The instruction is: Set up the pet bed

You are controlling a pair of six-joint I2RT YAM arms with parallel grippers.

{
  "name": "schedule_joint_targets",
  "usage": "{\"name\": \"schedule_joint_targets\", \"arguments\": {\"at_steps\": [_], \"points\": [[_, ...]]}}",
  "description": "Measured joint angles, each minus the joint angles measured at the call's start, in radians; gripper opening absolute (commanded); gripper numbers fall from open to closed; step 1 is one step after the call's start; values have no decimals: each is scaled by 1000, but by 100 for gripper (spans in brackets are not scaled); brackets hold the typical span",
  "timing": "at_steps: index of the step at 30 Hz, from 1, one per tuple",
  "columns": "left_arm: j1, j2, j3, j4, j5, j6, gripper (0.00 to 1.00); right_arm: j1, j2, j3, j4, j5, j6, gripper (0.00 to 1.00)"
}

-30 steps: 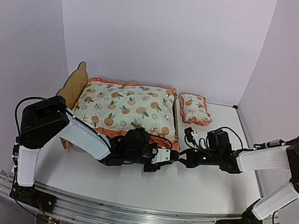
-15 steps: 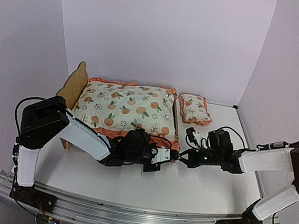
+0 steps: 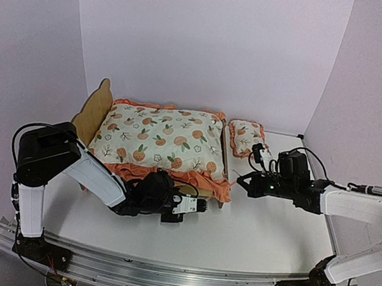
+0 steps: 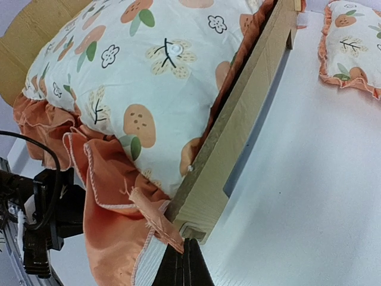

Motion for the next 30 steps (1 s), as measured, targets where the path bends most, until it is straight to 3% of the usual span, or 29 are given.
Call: {"name": "schedule_joint_targets", "arguments": {"at_steps": [10, 16, 20, 25, 30], "points": [[5, -15, -52, 100, -7, 88, 0, -40, 56, 85, -112, 64, 8, 0], [5, -15, -63, 121, -1, 108, 0, -65, 63, 86, -128, 13, 34, 0], [5, -15, -54, 78, 22, 118, 15, -86, 63, 79, -120, -103, 62, 1], [5, -28, -46, -64, 49, 133, 40, -94, 10, 1, -164, -184, 153, 18], [5, -157, -43, -258, 74, 137, 45, -93, -69, -90, -334, -205, 280, 38]]}}
